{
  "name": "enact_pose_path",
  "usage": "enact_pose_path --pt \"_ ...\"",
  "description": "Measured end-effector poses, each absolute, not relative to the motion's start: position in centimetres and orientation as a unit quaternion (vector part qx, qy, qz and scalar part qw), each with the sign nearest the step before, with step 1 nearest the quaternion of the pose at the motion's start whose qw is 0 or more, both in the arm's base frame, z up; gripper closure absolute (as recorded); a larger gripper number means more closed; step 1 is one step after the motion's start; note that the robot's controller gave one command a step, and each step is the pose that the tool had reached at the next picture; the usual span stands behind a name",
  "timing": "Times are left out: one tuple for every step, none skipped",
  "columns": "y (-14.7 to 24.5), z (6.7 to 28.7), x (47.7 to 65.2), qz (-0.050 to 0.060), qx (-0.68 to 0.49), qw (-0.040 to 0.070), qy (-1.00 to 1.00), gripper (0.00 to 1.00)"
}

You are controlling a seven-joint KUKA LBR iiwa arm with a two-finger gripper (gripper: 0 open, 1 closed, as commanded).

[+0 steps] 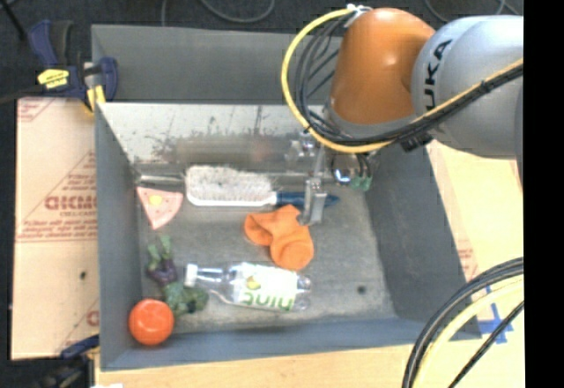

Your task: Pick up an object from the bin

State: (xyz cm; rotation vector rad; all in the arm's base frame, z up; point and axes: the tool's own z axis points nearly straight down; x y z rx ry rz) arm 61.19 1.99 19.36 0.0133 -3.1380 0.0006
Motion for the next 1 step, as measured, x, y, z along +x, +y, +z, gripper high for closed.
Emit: enact_pose_path --pt "1.99 19.53 61.16 0.0 0.004 0.001 -1.0 0.0"
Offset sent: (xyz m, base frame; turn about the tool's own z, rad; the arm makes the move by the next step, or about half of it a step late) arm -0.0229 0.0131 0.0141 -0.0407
